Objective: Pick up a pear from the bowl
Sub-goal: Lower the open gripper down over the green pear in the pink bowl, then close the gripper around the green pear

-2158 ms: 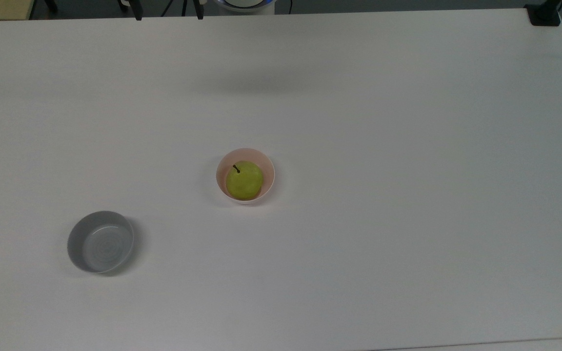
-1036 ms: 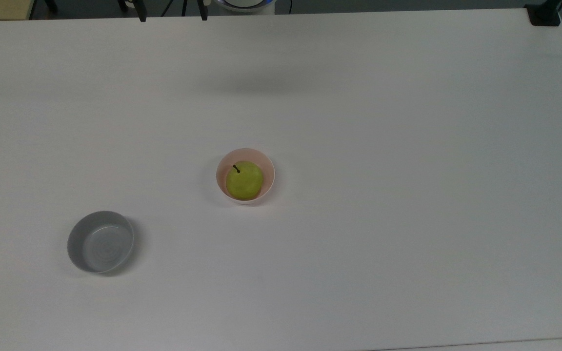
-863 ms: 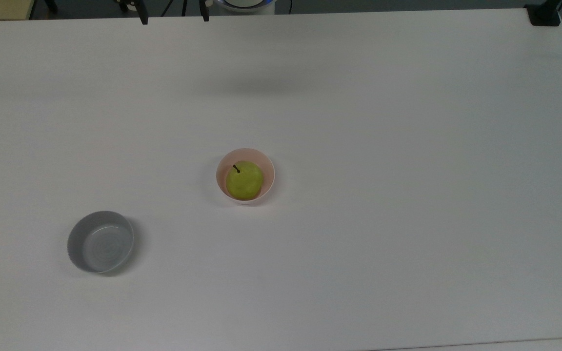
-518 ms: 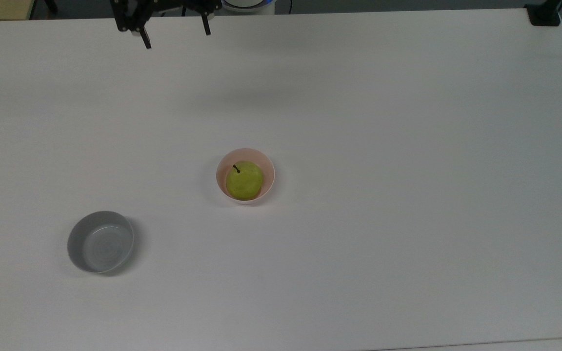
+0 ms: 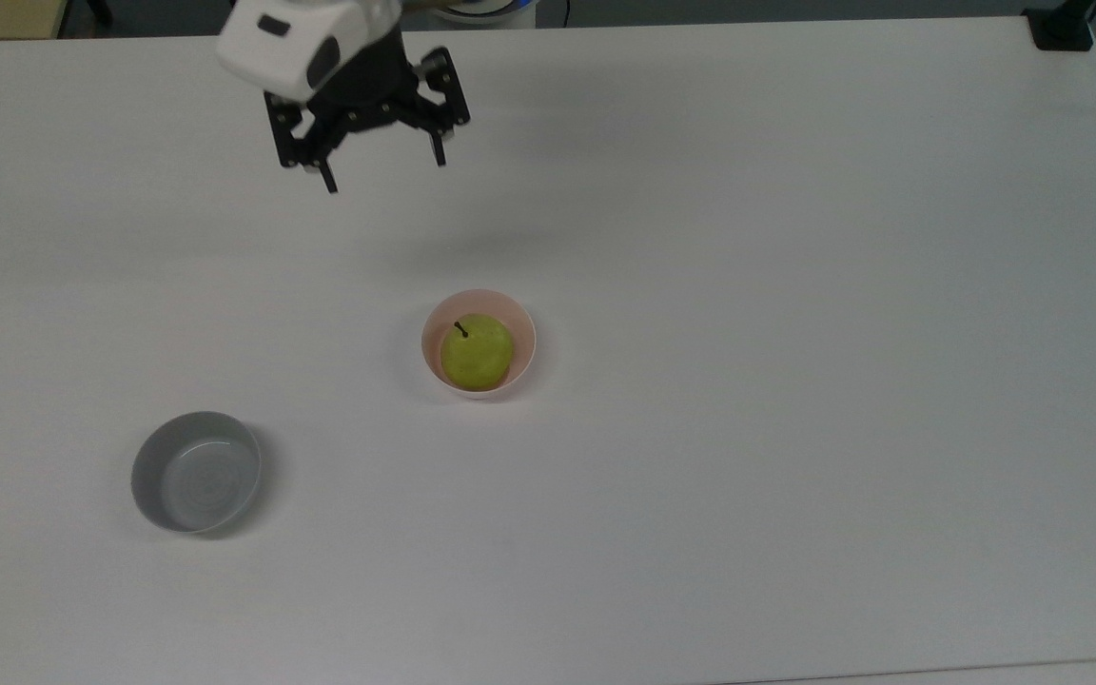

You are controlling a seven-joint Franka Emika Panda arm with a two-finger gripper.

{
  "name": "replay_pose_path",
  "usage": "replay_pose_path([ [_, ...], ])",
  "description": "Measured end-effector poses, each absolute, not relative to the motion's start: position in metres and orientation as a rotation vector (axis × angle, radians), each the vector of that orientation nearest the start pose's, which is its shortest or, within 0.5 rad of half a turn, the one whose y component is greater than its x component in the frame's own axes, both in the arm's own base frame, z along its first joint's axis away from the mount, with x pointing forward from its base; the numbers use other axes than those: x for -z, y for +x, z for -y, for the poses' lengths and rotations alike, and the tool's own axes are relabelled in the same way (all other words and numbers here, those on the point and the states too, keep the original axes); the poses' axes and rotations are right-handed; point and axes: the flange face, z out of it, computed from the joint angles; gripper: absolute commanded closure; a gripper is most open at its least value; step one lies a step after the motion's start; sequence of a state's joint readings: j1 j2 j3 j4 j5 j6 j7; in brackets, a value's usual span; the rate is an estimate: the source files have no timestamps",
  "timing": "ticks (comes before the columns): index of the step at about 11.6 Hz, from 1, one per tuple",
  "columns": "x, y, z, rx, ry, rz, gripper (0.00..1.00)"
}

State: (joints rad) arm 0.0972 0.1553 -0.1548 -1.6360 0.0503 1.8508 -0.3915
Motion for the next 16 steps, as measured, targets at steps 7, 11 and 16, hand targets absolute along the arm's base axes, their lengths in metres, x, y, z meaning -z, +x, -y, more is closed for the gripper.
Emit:
replay_pose_path([
  [7, -0.420, 0.663, -0.025, 0.145, -3.123, 0.463, 0.00],
  [11, -0.382, 0.674, -0.034, 0.150, -3.130, 0.481, 0.00],
  [16, -0.352, 0.681, -0.047, 0.160, -3.134, 0.504, 1.00],
])
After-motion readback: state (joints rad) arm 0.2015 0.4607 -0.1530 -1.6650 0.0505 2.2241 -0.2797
